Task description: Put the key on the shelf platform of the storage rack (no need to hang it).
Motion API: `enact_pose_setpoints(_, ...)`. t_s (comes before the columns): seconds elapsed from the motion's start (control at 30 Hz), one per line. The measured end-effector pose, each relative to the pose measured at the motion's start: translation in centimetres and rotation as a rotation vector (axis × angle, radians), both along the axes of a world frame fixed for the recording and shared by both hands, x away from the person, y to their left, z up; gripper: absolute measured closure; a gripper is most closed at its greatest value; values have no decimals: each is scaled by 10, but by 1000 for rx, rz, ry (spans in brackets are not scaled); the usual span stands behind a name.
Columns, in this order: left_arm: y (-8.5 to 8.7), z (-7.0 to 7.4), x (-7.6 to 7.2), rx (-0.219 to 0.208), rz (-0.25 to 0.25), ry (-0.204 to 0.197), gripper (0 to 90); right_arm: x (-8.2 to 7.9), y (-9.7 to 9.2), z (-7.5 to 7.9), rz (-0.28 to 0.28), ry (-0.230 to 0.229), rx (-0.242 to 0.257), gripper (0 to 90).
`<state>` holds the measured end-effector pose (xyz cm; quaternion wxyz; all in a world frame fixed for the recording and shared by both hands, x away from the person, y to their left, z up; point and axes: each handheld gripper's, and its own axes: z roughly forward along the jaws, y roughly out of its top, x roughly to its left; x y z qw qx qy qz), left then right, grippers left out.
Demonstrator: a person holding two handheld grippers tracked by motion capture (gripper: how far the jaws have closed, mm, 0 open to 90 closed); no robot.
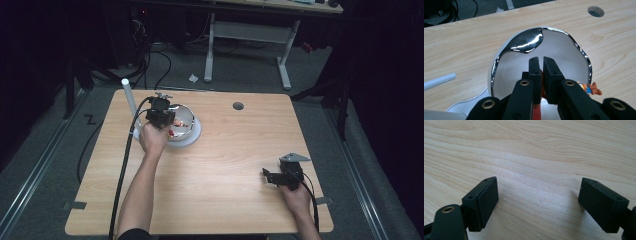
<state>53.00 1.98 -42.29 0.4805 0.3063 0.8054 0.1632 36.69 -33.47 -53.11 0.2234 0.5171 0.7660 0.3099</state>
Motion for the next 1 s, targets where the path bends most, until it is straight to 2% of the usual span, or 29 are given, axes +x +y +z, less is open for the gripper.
enact_pose_setpoints(0.03, 0, -2, 0, 12, -10, -2, 850, 0, 0, 0, 0, 0, 0, 162)
enact_pose_setpoints(0.17, 0, -4, 1, 4, -5, 17, 825, 0, 0, 0, 0, 0, 0, 162)
enact_pose_setpoints(0.27, 0, -1, 2, -17, 5, 8, 815, 0, 0, 0, 0, 0, 0, 162)
enact_pose_setpoints(0.4, 1, 2, -1, -15, 1, 3, 765, 0, 0, 0, 0, 0, 0, 162)
enact_pose_setpoints(0.63, 6, 14, -11, -27, -20, -47, 645, 0, 0, 0, 0, 0, 0, 162)
enact_pose_setpoints(0.83, 14, 18, -18, -26, -14, -57, 561, 0, 0, 0, 0, 0, 0, 162)
enact_pose_setpoints(1.0, 21, 23, -24, -50, -12, -70, 527, 0, 0, 0, 0, 1, 0, 162)
